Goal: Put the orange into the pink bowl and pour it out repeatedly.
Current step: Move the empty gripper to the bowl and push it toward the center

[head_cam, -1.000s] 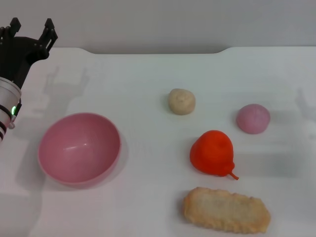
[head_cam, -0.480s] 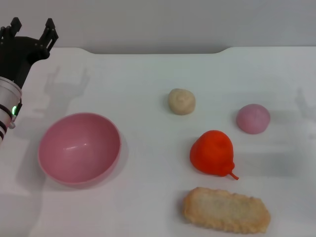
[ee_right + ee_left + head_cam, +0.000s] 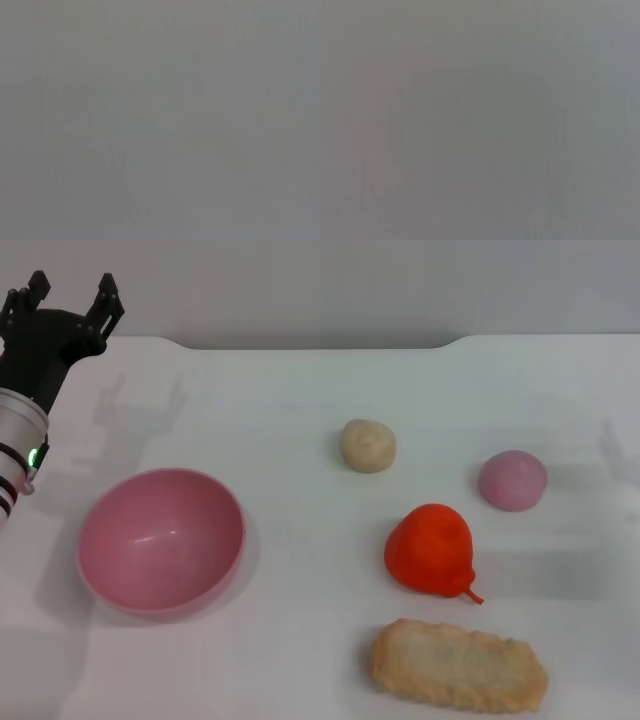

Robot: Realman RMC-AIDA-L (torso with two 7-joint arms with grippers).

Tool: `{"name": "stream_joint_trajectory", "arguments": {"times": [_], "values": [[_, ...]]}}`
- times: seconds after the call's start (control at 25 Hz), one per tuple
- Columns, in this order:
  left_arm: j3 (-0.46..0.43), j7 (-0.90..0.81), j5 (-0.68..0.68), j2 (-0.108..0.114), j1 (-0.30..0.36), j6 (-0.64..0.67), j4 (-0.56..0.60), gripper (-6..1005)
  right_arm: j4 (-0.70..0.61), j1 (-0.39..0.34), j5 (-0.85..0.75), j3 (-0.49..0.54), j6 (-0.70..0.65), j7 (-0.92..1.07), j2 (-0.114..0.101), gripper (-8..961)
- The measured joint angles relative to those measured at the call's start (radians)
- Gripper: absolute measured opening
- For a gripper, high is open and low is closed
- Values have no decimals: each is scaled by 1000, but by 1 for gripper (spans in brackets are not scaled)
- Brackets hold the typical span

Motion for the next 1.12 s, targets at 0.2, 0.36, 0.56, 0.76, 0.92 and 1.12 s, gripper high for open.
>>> {"name": "stream_joint_trajectory", "arguments": {"times": [0.2, 0.36, 0.56, 0.76, 0.92, 1.12], "values": [[-11, 27, 14, 5, 24, -66, 95, 801, 2, -1, -2, 0, 0, 0, 0, 738], [-14, 75, 15, 6, 51, -119, 184, 801, 0, -1, -7, 0, 0, 9, 1, 738], [-14, 79, 15, 6, 56, -128, 199, 801, -1, -1, -8, 0, 0, 9, 1, 738], [-25, 88, 15, 7, 76, -221, 259, 801, 0, -1, -9, 0, 0, 10, 0, 738], [-26, 88, 15, 6, 76, -262, 275, 801, 1, -1, -9, 0, 0, 11, -1, 738], [-25, 95, 15, 6, 78, -285, 302, 800, 1, -1, -9, 0, 0, 11, -2, 738]]}}
